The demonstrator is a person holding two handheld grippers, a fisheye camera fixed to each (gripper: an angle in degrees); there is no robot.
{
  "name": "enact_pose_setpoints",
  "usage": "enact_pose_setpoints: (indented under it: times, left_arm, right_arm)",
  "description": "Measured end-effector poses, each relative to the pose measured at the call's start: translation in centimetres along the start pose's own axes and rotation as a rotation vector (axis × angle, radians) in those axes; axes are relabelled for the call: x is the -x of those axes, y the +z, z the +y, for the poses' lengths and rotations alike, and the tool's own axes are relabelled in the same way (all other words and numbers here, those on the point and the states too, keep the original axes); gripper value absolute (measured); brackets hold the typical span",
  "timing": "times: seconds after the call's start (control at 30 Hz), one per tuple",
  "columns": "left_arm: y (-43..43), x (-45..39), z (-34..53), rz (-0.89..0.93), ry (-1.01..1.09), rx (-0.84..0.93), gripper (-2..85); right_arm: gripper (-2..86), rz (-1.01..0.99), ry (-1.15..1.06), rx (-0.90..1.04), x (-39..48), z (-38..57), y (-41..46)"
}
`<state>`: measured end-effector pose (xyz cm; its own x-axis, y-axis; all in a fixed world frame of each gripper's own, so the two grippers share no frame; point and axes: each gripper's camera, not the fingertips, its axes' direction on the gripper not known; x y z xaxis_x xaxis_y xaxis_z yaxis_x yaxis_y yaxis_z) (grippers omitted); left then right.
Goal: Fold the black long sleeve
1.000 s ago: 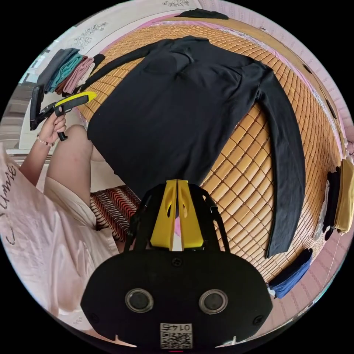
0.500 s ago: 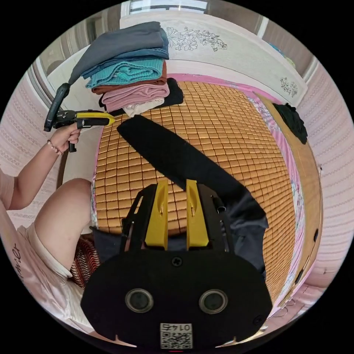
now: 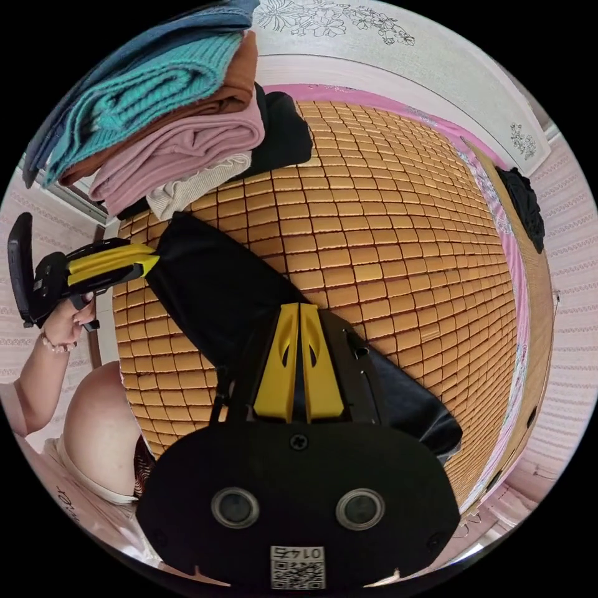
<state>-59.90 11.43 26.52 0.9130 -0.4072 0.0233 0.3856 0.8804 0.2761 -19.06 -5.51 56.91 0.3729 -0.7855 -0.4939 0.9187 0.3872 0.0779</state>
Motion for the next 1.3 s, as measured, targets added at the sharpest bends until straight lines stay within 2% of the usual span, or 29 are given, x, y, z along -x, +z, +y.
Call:
enact_pose_setpoints:
  times: [0.1,0.2,0.27,0.33,0.4,0.47,0.53,0.6,0.67,0.73,0.9,1.0,1.13,1.2,1.3]
  left_arm:
    - [-3.1,-2.2,0.4,0.148,0.053,-0.169,-0.9]
    - [-7.9,-7.1,1.2,0.331,0.245,-0.377,-1.0]
    - [-11.4,-12.3,2.2,0.546,0.449,-0.486,-1.0]
    - [-12.8,-16.6,3.2,0.730,0.592,-0.483,-1.0]
    - [-12.9,-21.1,4.5,0.896,0.701,-0.401,-0.9]
    - [-11.4,-27.2,7.4,1.034,0.824,-0.241,-0.8]
    - [-9.2,-31.4,10.0,1.015,0.888,-0.107,-0.7]
    - [-6.7,-35.1,12.5,0.944,0.957,0.037,-0.3]
    - [-4.2,-38.6,14.9,0.897,1.017,0.223,0.8]
    - [-3.7,-40.3,16.1,0.888,1.064,0.297,3.1]
    - [-5.1,-43.2,17.4,0.829,1.176,0.318,4.3]
    - [-5.1,-44.8,17.2,0.706,1.167,0.260,4.2]
    - [-2.8,-48.4,17.6,0.548,1.181,0.310,5.0]
    - [-1.6,-50.1,18.2,0.481,1.206,0.362,4.0]
    - [-2.3,-52.6,18.2,0.438,1.266,0.346,0.0]
  right_arm:
    - [-0.9,-0.040,0.083,-0.164,-1.7,4.4,-2.9]
    - [-0.9,-0.066,0.233,-0.387,-4.2,11.9,-7.6]
    - [-0.9,-0.065,0.335,-0.510,-5.4,18.0,-10.3]
    - [-0.8,-0.060,0.456,-0.586,-6.0,26.9,-12.7]
    - [-0.5,-0.071,0.537,-0.581,-5.8,33.6,-12.9]
    - [0.0,-0.034,0.658,-0.512,-5.1,39.8,-11.7]
    - [1.0,0.028,0.833,-0.370,-4.0,47.4,-8.6]
    - [2.6,-0.036,0.921,-0.297,-3.1,52.0,-6.3]
    - [4.6,-0.100,0.994,-0.273,-1.9,55.5,-4.6]
    - [6.1,-0.139,1.045,-0.271,-0.5,58.6,-3.4]
    - [7.1,-0.189,1.047,-0.282,0.7,61.4,-1.7]
    - [7.2,-0.181,1.018,-0.261,1.0,61.6,-0.2]
    - [4.6,-0.231,0.968,-0.134,0.8,61.5,3.4]
    - [1.7,-0.221,0.983,-0.140,0.7,62.2,3.8]
    - [0.8,-0.263,0.988,-0.193,0.5,63.9,3.2]
